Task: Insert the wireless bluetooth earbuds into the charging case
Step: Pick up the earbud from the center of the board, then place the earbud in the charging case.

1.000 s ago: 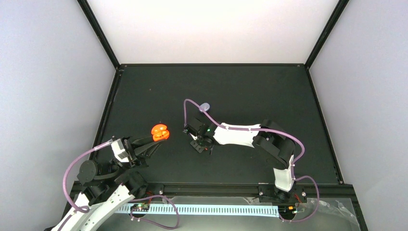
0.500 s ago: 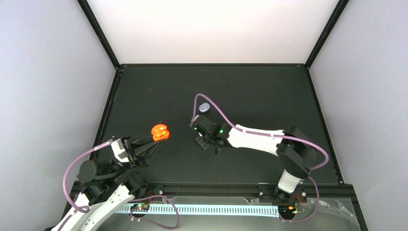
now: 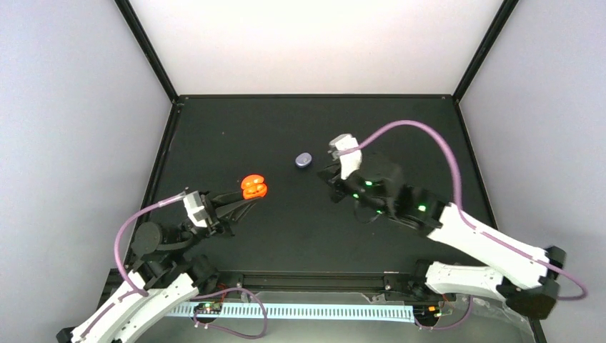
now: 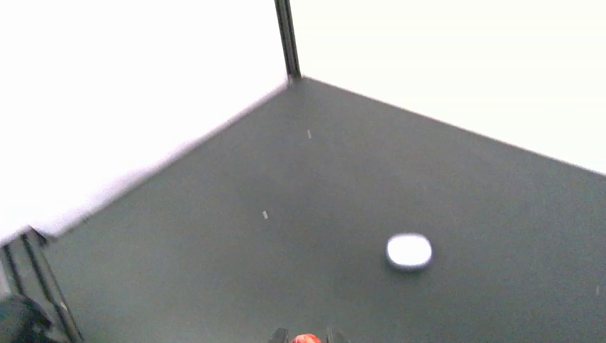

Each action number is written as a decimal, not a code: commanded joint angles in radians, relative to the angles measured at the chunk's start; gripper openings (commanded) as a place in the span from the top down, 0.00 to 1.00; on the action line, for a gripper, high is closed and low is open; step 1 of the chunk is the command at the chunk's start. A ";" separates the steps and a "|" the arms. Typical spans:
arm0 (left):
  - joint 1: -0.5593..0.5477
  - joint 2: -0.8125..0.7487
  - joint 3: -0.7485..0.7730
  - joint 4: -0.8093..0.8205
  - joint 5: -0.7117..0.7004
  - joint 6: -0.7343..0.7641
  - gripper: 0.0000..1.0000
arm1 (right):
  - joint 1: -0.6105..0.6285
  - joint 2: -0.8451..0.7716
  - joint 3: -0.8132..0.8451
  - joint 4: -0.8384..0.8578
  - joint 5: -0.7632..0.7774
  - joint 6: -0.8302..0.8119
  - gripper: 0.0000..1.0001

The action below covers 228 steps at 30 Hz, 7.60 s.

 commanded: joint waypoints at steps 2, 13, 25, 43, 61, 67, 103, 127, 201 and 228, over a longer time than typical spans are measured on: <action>0.000 0.145 -0.003 0.242 0.062 -0.046 0.99 | 0.001 -0.167 0.069 0.030 -0.045 -0.094 0.88; -0.002 0.419 0.047 0.580 0.171 -0.113 0.98 | 0.005 -0.256 0.150 0.292 -0.365 -0.178 0.87; -0.002 0.458 0.062 0.629 0.198 -0.129 0.98 | 0.099 -0.098 0.194 0.460 -0.436 -0.202 0.87; -0.002 0.458 0.059 0.647 0.215 -0.150 0.98 | 0.173 0.007 0.237 0.432 -0.418 -0.256 0.87; -0.002 0.453 0.068 0.646 0.219 -0.160 0.98 | 0.175 0.034 0.239 0.397 -0.385 -0.271 0.87; -0.001 0.452 0.068 0.645 0.218 -0.161 0.98 | 0.174 0.047 0.239 0.383 -0.368 -0.281 0.87; -0.002 0.447 0.085 0.626 0.203 -0.151 0.99 | 0.174 0.012 0.190 0.352 -0.318 -0.287 0.87; -0.002 0.452 0.077 0.583 0.210 -0.127 0.98 | 0.175 0.018 0.225 0.304 -0.295 -0.287 0.87; -0.002 0.421 0.059 0.586 0.195 -0.126 0.99 | 0.174 0.029 0.266 0.182 -0.273 -0.258 0.86; -0.002 0.427 0.059 0.589 0.194 -0.135 0.99 | 0.174 0.018 0.252 0.171 -0.276 -0.258 0.82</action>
